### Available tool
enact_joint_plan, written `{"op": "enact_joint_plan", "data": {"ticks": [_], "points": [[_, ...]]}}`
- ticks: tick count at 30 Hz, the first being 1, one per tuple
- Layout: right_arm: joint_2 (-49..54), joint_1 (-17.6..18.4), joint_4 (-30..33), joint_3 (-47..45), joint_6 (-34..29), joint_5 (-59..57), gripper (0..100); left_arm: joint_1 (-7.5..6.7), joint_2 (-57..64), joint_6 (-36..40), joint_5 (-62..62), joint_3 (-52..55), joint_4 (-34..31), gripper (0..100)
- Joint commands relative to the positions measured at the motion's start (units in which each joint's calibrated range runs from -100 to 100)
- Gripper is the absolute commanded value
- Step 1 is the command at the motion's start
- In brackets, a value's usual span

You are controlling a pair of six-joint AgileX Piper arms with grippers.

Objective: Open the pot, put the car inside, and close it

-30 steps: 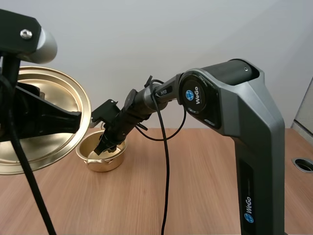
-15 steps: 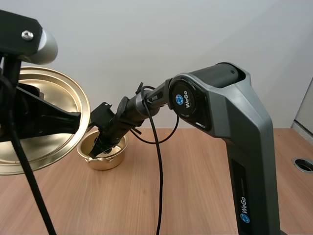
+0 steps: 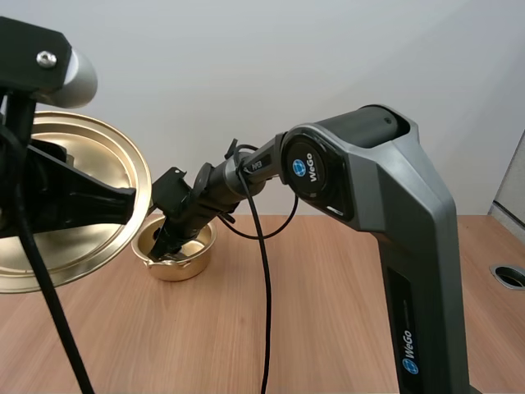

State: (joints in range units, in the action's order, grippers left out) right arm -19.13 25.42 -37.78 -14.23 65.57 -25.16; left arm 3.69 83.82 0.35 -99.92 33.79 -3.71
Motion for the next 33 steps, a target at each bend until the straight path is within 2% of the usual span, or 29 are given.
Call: {"op": "enact_joint_plan", "data": {"ticks": [1, 8, 16, 19, 21, 25, 33], "points": [[0.1, 0.0, 0.0, 0.0, 0.0, 1.7, 99, 0.04, 0.0, -0.1, -0.1, -0.1, 0.0, 0], [0.3, 0.0, 0.0, 0.0, -0.1, 15.5, 98, 0.04, 0.0, -0.1, -0.1, -0.1, 0.0, 0], [6.6, -2.0, -0.1, 0.0, -3.0, 14.9, 100, 0.04, 0.0, -1.2, -0.1, -0.1, -0.1, 0], [9.4, -4.4, -0.1, 0.0, -3.0, 7.1, 100, 0.04, -0.2, -1.2, -0.1, 0.3, -1.5, 0], [11.2, -6.9, -0.1, 0.0, -5.7, 0.2, 100, 0.04, -0.6, -1.2, 1.2, 0.9, -3.3, 0], [15.5, -12.5, 0.9, 0.0, -13.0, -14.2, 100, 0.04, -4.6, -1.1, 13.6, 4.8, -3.1, 0], [25.5, -25.5, 1.6, -0.3, -16.0, -44.8, 100, 0.04, -23.8, -1.1, 41.0, 14.7, 3.1, 0]]}}
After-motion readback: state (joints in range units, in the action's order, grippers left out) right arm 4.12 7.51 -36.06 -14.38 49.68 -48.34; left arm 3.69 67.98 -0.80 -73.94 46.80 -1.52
